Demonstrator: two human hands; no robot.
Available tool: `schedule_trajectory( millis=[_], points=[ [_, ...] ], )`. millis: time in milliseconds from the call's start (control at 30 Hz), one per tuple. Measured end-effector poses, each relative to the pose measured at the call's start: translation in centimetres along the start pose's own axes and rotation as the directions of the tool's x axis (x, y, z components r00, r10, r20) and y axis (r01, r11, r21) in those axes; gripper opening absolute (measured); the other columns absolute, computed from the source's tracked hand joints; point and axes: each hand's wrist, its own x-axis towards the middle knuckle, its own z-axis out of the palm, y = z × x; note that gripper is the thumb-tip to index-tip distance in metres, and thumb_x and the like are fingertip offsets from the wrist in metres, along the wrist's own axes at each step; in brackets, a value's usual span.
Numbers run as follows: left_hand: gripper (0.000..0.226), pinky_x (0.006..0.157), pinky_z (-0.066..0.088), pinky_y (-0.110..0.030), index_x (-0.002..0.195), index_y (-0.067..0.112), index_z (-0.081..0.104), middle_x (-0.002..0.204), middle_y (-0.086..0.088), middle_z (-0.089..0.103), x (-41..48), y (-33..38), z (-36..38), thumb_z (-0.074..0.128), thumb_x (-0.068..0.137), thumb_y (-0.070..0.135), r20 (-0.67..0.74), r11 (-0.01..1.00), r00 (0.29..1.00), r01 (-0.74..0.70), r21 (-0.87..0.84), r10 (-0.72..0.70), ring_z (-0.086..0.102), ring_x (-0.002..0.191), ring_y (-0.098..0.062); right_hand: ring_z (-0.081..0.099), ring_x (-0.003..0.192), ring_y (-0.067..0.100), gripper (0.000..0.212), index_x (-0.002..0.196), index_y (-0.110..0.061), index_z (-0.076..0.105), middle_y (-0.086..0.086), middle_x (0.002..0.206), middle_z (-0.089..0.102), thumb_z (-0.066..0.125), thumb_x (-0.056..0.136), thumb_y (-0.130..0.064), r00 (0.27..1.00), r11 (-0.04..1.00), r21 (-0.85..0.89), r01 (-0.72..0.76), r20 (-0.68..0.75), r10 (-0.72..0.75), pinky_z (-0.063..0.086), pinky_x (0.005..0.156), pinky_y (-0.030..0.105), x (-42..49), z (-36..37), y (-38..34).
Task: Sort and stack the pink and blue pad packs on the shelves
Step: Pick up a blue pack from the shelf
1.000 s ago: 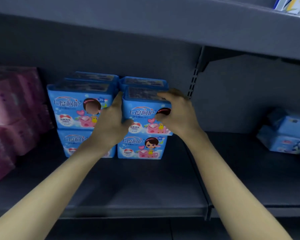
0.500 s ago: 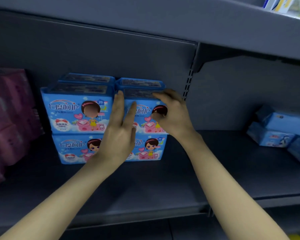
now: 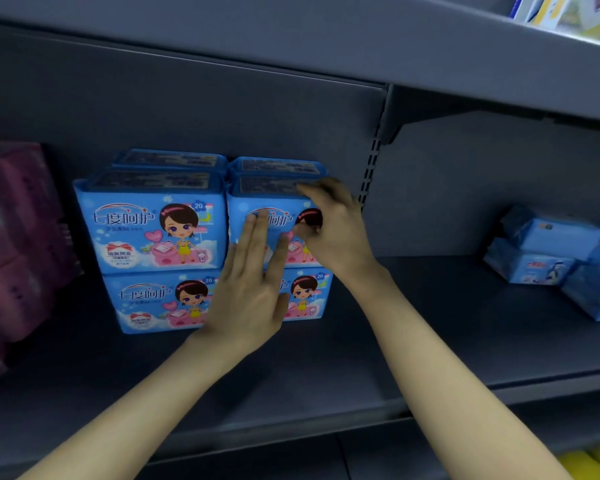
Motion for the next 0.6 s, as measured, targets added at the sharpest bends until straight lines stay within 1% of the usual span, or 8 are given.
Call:
schedule_trajectory(
  millis=[133,233,367,467,533,600],
  points=[
    [0.087,0.1,0.03,-0.061,0.135,-0.003,0.034,0.146,-0.028,0.014,0.17,-0.06,0.17,0.079,0.064,0.018,0.016,1.0,1.0,0.005,-0.007,-0.004,0.011,0.136,-0.042,0.033,0.131,0.031,0.056,0.131,-0.014,0.051,0.012,0.138,0.039,0.067,0.078,-0.009,1.0,1.0,-0.008,-0.004,0.004,0.004,0.023,0.106,0.03,-0.05,0.15,0.0],
    [0.089,0.1,0.029,-0.059,0.136,-0.001,0.03,0.146,-0.031,0.017,0.17,-0.19,0.17,0.08,0.064,0.018,0.025,1.0,1.0,0.012,-0.019,-0.011,0.011,0.136,-0.041,0.031,0.133,0.031,0.056,0.132,-0.014,0.05,0.011,0.139,0.038,0.067,0.078,-0.01,1.0,1.0,-0.012,-0.008,0.011,0.008,0.022,0.106,0.031,-0.03,0.24,-0.07],
    [0.09,0.099,0.033,-0.061,0.136,-0.001,0.03,0.145,-0.034,0.021,0.16,-0.19,0.06,0.08,0.063,0.017,0.051,0.999,0.998,0.023,-0.029,-0.021,0.011,0.136,-0.041,0.03,0.133,0.031,0.055,0.132,-0.014,0.05,0.011,0.139,0.038,0.066,0.079,-0.008,1.0,1.0,0.002,-0.021,0.007,0.021,0.022,0.107,0.032,-0.12,0.26,-0.19],
    [0.091,0.097,0.035,-0.062,0.136,-0.001,0.031,0.145,-0.034,0.022,0.24,-0.01,-0.27,0.081,0.063,0.019,0.075,0.998,0.997,0.041,-0.045,-0.038,0.011,0.136,-0.04,0.025,0.135,0.029,0.057,0.134,-0.018,0.047,0.008,0.142,0.033,0.065,0.08,-0.011,0.999,0.999,-0.022,-0.04,0.027,0.04,0.026,0.106,0.034,-0.08,0.11,-0.55],
    [0.088,0.097,0.036,-0.063,0.136,-0.001,0.032,0.147,-0.032,0.019,0.19,0.12,-0.4,0.08,0.065,0.019,0.071,0.996,0.997,0.049,-0.072,-0.044,0.009,0.137,-0.039,0.02,0.138,0.028,0.059,0.137,-0.019,0.043,0.007,0.146,0.028,0.063,0.082,-0.013,0.998,0.998,-0.054,-0.039,0.039,0.042,0.025,0.107,0.035,-0.2,-0.16,-0.75],
    [0.077,0.1,0.031,-0.06,0.136,-0.001,0.035,0.148,-0.031,0.019,0.13,0.51,-0.61,0.072,0.074,0.022,0.046,0.989,0.997,0.062,-0.134,-0.057,0.008,0.138,-0.037,0.019,0.138,0.03,0.061,0.14,-0.018,0.039,0.009,0.149,0.024,0.062,0.083,-0.015,0.999,0.997,-0.064,-0.04,0.032,0.042,0.023,0.108,0.035,-0.67,-0.61,-0.81]
  ],
)
